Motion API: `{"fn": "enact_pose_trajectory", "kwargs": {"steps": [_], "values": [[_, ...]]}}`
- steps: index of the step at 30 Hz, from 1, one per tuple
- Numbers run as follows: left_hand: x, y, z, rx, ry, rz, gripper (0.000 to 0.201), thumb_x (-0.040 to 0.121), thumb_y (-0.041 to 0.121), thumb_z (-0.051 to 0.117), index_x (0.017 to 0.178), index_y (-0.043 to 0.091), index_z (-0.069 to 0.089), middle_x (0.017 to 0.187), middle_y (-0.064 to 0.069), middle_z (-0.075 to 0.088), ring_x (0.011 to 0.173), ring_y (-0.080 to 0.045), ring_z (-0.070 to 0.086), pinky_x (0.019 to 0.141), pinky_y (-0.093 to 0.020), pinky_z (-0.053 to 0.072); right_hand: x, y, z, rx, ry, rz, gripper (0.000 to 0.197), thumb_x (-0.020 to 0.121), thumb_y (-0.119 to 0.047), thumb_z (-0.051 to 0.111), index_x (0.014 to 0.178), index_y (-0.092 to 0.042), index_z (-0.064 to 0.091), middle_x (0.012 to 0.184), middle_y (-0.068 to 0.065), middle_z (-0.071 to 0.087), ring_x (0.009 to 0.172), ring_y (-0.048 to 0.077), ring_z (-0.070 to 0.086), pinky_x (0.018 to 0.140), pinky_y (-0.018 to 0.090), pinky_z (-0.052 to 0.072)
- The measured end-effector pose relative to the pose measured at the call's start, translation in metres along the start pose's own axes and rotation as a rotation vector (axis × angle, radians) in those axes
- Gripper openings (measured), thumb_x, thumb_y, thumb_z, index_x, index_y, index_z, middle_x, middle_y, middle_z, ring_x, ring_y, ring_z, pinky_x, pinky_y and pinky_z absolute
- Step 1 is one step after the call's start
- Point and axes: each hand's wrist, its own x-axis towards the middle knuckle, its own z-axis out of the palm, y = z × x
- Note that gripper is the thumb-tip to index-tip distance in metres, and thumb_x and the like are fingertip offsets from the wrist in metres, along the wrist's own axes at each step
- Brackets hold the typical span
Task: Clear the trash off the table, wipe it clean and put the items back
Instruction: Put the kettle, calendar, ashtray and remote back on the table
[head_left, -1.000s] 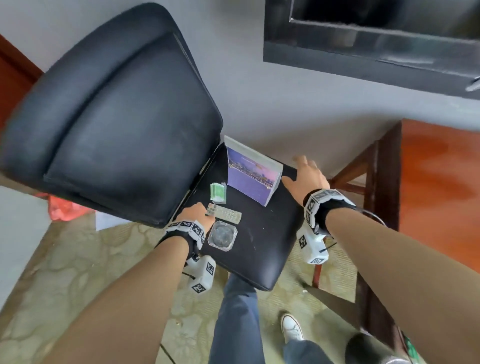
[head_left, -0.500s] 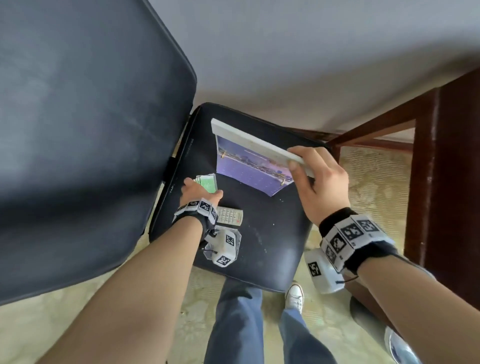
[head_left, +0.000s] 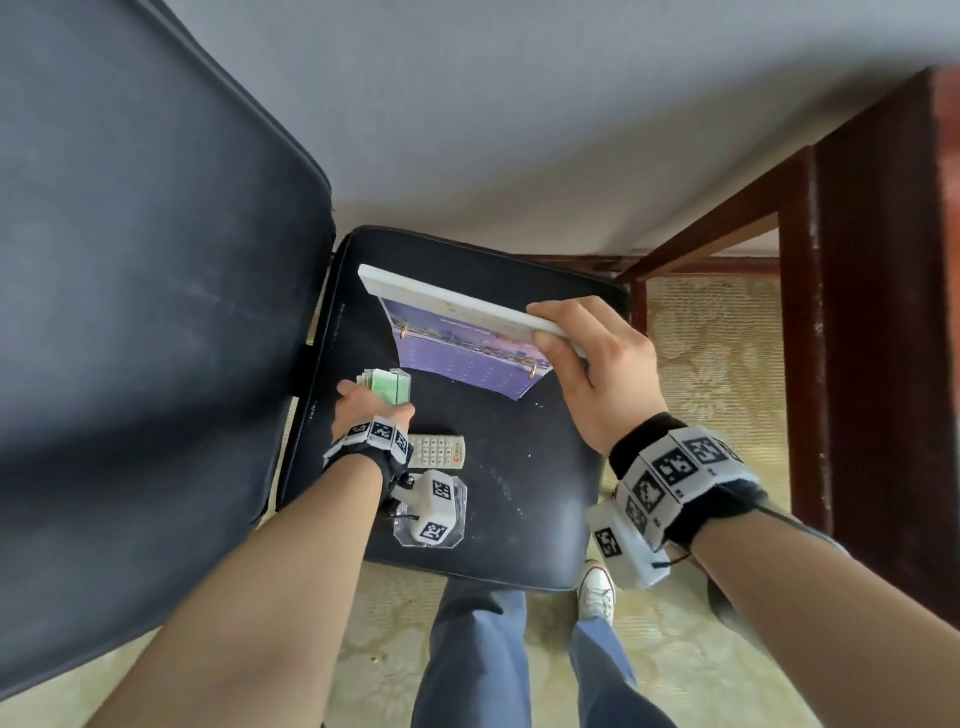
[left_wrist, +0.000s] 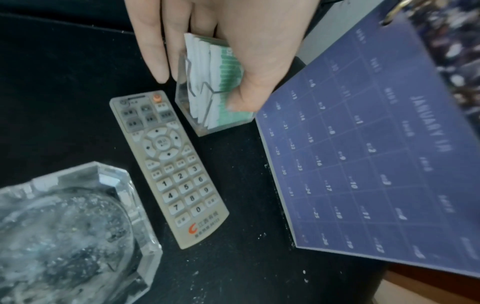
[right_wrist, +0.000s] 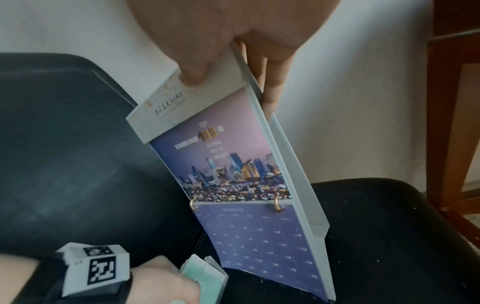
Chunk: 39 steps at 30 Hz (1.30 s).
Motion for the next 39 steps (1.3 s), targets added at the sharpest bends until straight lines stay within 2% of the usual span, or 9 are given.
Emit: {"fn": "enact_pose_trajectory", "kwargs": {"steps": [6, 9, 15, 20, 25, 31, 33, 36, 39], "values": [[-0.029, 0.008, -0.034, 0.122, 0.004, 0.153, 0.06, 0.074, 0.023, 0.076, 0.117, 0.008, 0.038, 0.109, -0.016, 0.061, 0.093, -0.038, 0.064, 0.071, -0.042, 0.052, -0.006, -0.018, -0.014, 0.008, -0.009, 0.048, 0.025, 0.095, -0.022, 0.056, 0.112, -0.011, 0.071, 0.103, 0.001, 0.069, 0.08, 0.018, 0.064, 0.071, 0.022, 0.047], [-0.056, 0.011, -0.052, 0.162, -0.015, 0.218, 0.055, 0.072, 0.021, 0.074, 0.113, 0.011, 0.039, 0.106, -0.014, 0.063, 0.091, -0.036, 0.064, 0.075, -0.043, 0.055, -0.016, -0.035, -0.037, -0.002, 0.01, 0.063, 0.026, 0.094, -0.025, 0.055, 0.11, -0.011, 0.071, 0.101, 0.001, 0.07, 0.08, 0.019, 0.064, 0.072, 0.02, 0.043], [-0.139, 0.022, -0.081, 0.312, -0.035, 0.334, 0.058, 0.073, 0.024, 0.073, 0.12, 0.013, 0.041, 0.114, -0.013, 0.062, 0.104, -0.035, 0.063, 0.087, -0.043, 0.054, -0.038, -0.07, -0.119, -0.068, 0.12, 0.115, 0.022, 0.094, -0.031, 0.053, 0.098, -0.015, 0.069, 0.079, -0.001, 0.064, 0.068, 0.023, 0.059, 0.061, 0.035, 0.049], [-0.224, 0.035, -0.085, 0.405, -0.012, 0.466, 0.067, 0.074, 0.026, 0.074, 0.13, 0.013, 0.039, 0.118, -0.011, 0.061, 0.107, -0.033, 0.063, 0.09, -0.041, 0.054, -0.074, -0.09, -0.198, -0.136, 0.26, 0.153, 0.022, 0.095, -0.031, 0.057, 0.082, -0.013, 0.056, 0.068, -0.003, 0.053, 0.062, 0.027, 0.053, 0.055, 0.035, 0.043], [-0.329, 0.047, -0.08, 0.466, 0.043, 0.625, 0.066, 0.075, 0.04, 0.068, 0.128, 0.013, 0.041, 0.12, -0.014, 0.062, 0.109, -0.037, 0.062, 0.094, -0.045, 0.052, -0.14, -0.106, -0.29, -0.183, 0.374, 0.166, 0.022, 0.096, -0.033, 0.054, 0.095, -0.014, 0.065, 0.077, 0.0, 0.064, 0.071, 0.024, 0.058, 0.063, 0.037, 0.048], [-0.473, 0.065, -0.051, 0.516, 0.119, 0.877, 0.06, 0.073, 0.059, 0.065, 0.111, 0.018, 0.045, 0.111, -0.009, 0.061, 0.103, -0.036, 0.062, 0.089, -0.039, 0.05, -0.248, -0.117, -0.416, -0.187, 0.588, 0.216, 0.02, 0.095, -0.035, 0.056, 0.09, -0.017, 0.065, 0.071, -0.002, 0.063, 0.069, 0.024, 0.059, 0.065, 0.038, 0.051], [-0.519, 0.074, -0.033, 0.53, 0.118, 0.971, 0.053, 0.075, 0.052, 0.068, 0.11, 0.017, 0.047, 0.107, -0.008, 0.062, 0.095, -0.032, 0.061, 0.085, -0.036, 0.05, -0.285, -0.114, -0.454, -0.179, 0.652, 0.255, 0.019, 0.094, -0.034, 0.057, 0.084, -0.019, 0.061, 0.069, -0.003, 0.062, 0.068, 0.025, 0.059, 0.064, 0.039, 0.051], [-0.584, 0.086, -0.003, 0.57, 0.103, 1.083, 0.052, 0.072, 0.044, 0.068, 0.113, 0.018, 0.05, 0.112, -0.009, 0.063, 0.106, -0.034, 0.063, 0.088, -0.035, 0.05, -0.338, -0.102, -0.501, -0.198, 0.725, 0.32, 0.015, 0.095, -0.034, 0.057, 0.092, -0.023, 0.066, 0.073, -0.003, 0.065, 0.071, 0.024, 0.061, 0.066, 0.035, 0.052], [-0.644, 0.096, 0.031, 0.608, 0.075, 1.169, 0.058, 0.065, 0.046, 0.066, 0.114, 0.02, 0.049, 0.119, -0.012, 0.063, 0.111, -0.036, 0.062, 0.092, -0.039, 0.052, -0.386, -0.084, -0.54, -0.26, 0.774, 0.404, 0.013, 0.094, -0.035, 0.058, 0.084, -0.028, 0.06, 0.069, -0.005, 0.06, 0.07, 0.024, 0.058, 0.062, 0.031, 0.044]]}}
